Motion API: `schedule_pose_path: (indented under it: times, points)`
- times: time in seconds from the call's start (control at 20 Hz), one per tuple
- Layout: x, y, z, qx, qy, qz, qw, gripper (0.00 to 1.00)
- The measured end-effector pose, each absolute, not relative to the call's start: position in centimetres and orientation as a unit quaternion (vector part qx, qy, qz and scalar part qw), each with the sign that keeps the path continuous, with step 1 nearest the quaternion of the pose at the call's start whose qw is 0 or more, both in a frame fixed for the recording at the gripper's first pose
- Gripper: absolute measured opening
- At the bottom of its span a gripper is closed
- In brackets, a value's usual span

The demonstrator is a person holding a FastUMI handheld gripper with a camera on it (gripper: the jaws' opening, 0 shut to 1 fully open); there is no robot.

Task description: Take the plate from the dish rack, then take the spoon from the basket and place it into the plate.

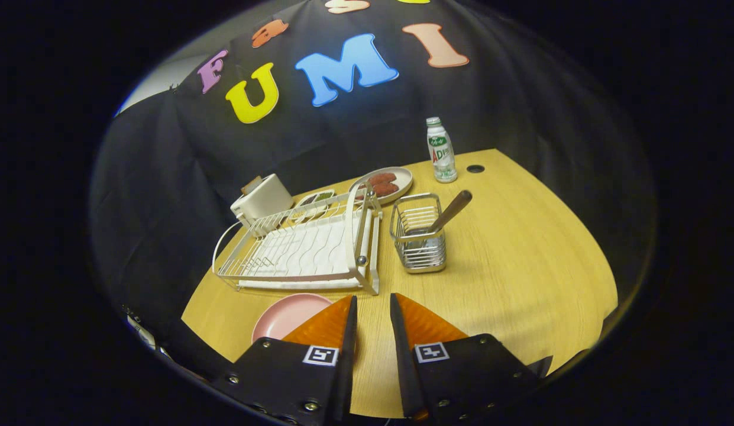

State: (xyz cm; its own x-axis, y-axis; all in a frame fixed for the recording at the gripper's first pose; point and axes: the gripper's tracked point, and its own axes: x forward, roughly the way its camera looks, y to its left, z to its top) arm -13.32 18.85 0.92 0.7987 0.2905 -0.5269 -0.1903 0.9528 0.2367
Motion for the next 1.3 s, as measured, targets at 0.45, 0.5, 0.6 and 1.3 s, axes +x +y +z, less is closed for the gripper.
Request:
schedule_pose_path:
  times: [0.45, 0.5, 0.6, 1.3]
  points:
    - [-9.8, 12.1, 5.8, 0.015, 0.141, 0.087, 0.986, 0.33]
    - [-9.2, 11.5, 5.8, 0.007, 0.127, 0.085, 0.988, 0.33]
    - [-7.7, 10.7, 5.2, -0.001, 0.119, 0.086, 0.989, 0.32]
    - [0.5, 12.6, 1.2, 0.038, 0.12, 0.107, 0.986, 0.33]
